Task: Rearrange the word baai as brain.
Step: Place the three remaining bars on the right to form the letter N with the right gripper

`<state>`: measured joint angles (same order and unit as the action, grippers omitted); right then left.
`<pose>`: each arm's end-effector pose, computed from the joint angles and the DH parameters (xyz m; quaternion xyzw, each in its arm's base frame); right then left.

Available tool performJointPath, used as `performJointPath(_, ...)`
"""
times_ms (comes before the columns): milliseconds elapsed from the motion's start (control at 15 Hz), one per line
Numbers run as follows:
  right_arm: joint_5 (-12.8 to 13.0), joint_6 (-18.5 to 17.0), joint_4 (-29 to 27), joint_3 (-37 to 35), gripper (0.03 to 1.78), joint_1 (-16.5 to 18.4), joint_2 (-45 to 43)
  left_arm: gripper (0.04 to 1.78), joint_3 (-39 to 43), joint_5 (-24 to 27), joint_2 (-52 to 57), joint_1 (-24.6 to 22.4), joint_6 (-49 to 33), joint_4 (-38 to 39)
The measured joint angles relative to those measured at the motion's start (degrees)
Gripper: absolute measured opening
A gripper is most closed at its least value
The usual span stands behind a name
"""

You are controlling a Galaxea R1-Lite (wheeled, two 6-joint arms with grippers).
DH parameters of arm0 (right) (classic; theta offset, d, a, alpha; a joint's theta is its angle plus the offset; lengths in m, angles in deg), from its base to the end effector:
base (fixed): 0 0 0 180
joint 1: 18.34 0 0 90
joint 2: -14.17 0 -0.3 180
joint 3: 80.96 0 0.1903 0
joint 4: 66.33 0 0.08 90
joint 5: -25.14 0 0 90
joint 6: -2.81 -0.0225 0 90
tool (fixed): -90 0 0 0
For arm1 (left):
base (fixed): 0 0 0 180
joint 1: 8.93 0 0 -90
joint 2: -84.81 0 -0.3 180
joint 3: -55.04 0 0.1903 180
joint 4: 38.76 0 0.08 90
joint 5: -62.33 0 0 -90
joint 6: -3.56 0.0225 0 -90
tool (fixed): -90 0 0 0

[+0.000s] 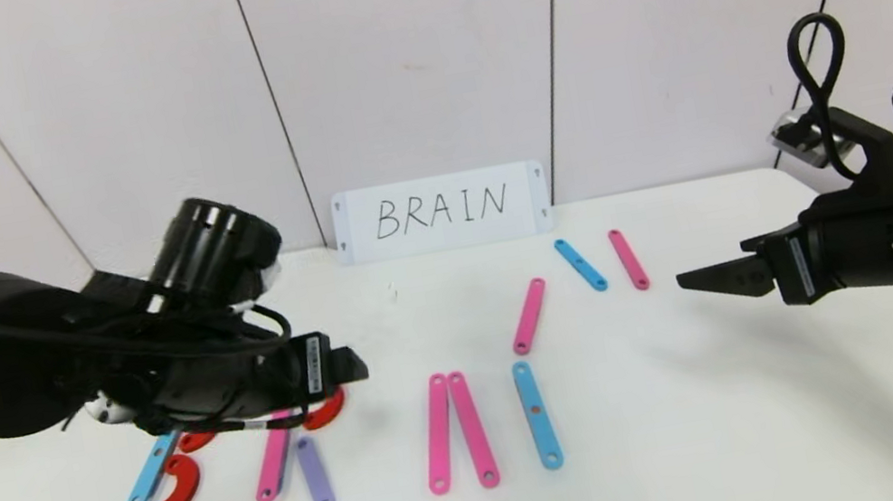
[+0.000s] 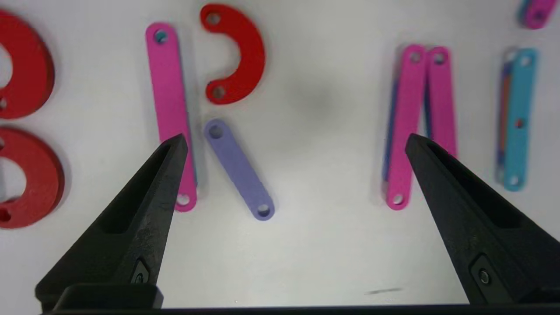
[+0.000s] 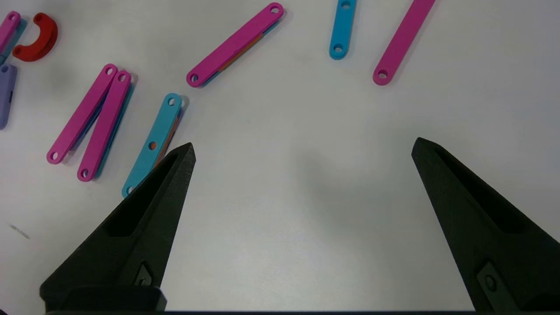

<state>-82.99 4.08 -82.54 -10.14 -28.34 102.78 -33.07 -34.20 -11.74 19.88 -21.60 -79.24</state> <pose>0.2528 0.0517 0.1851 0.0104 0.2890 0.2356 0.9278 0.2551 -0.1374 0.1930 -0.0719 0.4234 -0.0857 0.8990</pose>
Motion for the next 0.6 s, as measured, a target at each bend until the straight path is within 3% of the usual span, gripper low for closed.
performJointPath(200,0.05,0.02,0.0,0.0,1.73,-0.02,-0.05,1.73,0.5,5.05,1.82,-2.22,1.21,4.72)
performJointPath(400,-0.02,0.0,0.04,0.06,1.73,-0.13,0.0,1.73,0.66,6.1,3.17,-5.46,8.41,1.66)
performJointPath(600,-0.04,-0.04,0.0,0.17,1.73,-0.13,0.09,1.73,-3.22,13.6,4.24,-10.75,14.49,-3.57)
